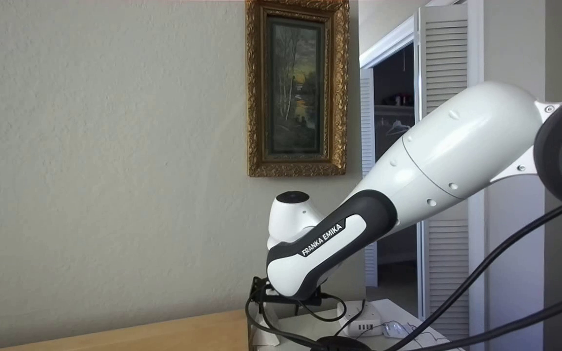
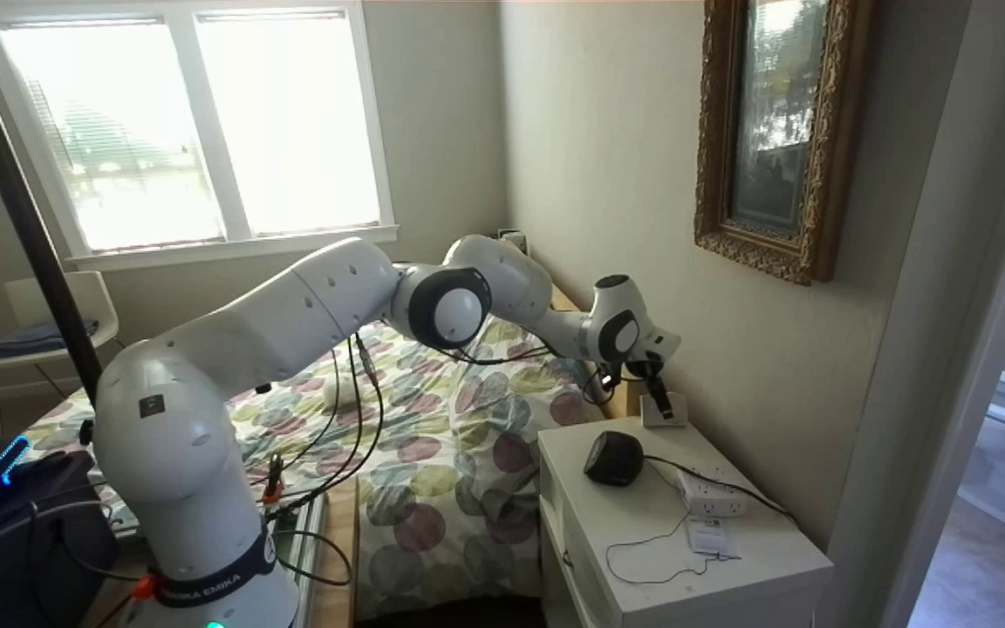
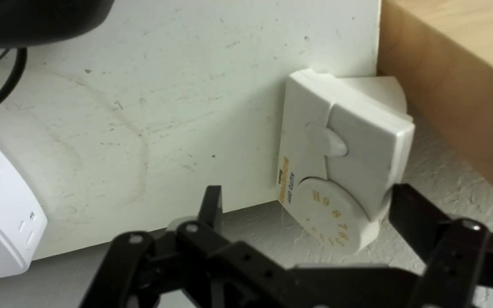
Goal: Move the alarm clock on the left to the right.
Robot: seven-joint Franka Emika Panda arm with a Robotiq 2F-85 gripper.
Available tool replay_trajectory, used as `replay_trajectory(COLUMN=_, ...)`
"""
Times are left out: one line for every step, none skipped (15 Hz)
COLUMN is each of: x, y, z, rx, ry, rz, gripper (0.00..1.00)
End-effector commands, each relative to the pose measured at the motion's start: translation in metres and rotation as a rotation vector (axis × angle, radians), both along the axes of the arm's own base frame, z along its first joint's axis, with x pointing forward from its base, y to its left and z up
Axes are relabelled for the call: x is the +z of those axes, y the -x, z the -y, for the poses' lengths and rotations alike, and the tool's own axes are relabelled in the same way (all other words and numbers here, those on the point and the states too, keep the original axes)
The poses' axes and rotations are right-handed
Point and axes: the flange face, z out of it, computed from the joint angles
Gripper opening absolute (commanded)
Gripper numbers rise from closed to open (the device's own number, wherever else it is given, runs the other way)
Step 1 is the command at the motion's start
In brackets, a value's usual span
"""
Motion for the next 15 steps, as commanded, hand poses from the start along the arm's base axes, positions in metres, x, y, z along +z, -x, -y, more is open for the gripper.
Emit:
replay_trajectory(x=-0.008, y=-0.007, z=0.001, rx=-0.024, ry=0.018, rz=0.016, gripper=1.0)
replay_trajectory(x=-0.008, y=-0.008, z=0.002, rx=-0.027, ry=0.024, rz=0.018, gripper=1.0)
replay_trajectory(x=-0.008, y=-0.008, z=0.004, rx=-0.034, ry=0.029, rz=0.019, gripper=1.0)
replay_trajectory(x=-0.008, y=-0.009, z=0.004, rx=-0.037, ry=0.036, rz=0.021, gripper=1.0)
replay_trajectory(x=-0.008, y=-0.009, z=0.005, rx=-0.046, ry=0.044, rz=0.02, gripper=1.0)
replay_trajectory(x=-0.008, y=-0.009, z=0.006, rx=-0.057, ry=0.051, rz=0.02, gripper=1.0)
replay_trajectory(x=-0.007, y=-0.01, z=0.007, rx=-0.073, ry=0.057, rz=0.017, gripper=1.0)
replay_trajectory(x=-0.006, y=-0.009, z=0.01, rx=-0.092, ry=0.067, rz=0.016, gripper=1.0)
replay_trajectory(x=-0.005, y=-0.009, z=0.011, rx=-0.111, ry=0.072, rz=0.01, gripper=1.0)
replay_trajectory(x=-0.004, y=-0.01, z=0.014, rx=-0.135, ry=0.084, rz=0.013, gripper=1.0)
replay_trajectory(x=-0.004, y=-0.01, z=0.018, rx=-0.164, ry=0.093, rz=0.003, gripper=1.0)
replay_trajectory(x=-0.004, y=-0.01, z=0.022, rx=-0.19, ry=0.102, rz=-0.003, gripper=1.0)
replay_trajectory(x=-0.005, y=-0.01, z=0.026, rx=-0.216, ry=0.109, rz=-0.009, gripper=1.0)
replay_trajectory(x=-0.005, y=-0.011, z=0.03, rx=-0.235, ry=0.113, rz=-0.013, gripper=1.0)
replay_trajectory(x=-0.006, y=-0.011, z=0.032, rx=-0.25, ry=0.114, rz=-0.02, gripper=1.0)
